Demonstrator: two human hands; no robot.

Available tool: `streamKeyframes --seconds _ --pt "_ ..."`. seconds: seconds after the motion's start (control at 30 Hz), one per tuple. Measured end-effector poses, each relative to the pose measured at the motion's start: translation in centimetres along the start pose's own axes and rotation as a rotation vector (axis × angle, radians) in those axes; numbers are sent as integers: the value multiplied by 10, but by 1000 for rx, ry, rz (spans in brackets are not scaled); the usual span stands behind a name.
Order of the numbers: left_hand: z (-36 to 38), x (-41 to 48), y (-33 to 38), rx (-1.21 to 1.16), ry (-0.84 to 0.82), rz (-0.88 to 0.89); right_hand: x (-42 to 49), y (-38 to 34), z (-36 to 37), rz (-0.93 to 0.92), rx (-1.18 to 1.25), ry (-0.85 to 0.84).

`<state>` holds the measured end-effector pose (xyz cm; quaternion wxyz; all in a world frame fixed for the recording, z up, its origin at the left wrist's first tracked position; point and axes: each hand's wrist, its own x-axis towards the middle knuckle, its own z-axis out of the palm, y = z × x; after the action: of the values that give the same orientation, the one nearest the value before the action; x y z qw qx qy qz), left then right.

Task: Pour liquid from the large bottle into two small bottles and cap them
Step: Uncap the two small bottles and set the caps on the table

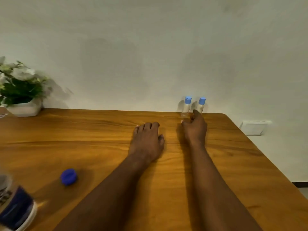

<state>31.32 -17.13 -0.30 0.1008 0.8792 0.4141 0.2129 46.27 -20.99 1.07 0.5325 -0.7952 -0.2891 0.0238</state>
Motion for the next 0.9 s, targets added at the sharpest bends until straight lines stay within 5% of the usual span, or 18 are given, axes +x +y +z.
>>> streamKeyframes --seconds 0.5,0.9 --pt "21 42 -7 20 69 10 41 9 39 36 -161 93" --pt "-28 -66 -11 -45 35 28 -94 -16 -6 40 -14 16"
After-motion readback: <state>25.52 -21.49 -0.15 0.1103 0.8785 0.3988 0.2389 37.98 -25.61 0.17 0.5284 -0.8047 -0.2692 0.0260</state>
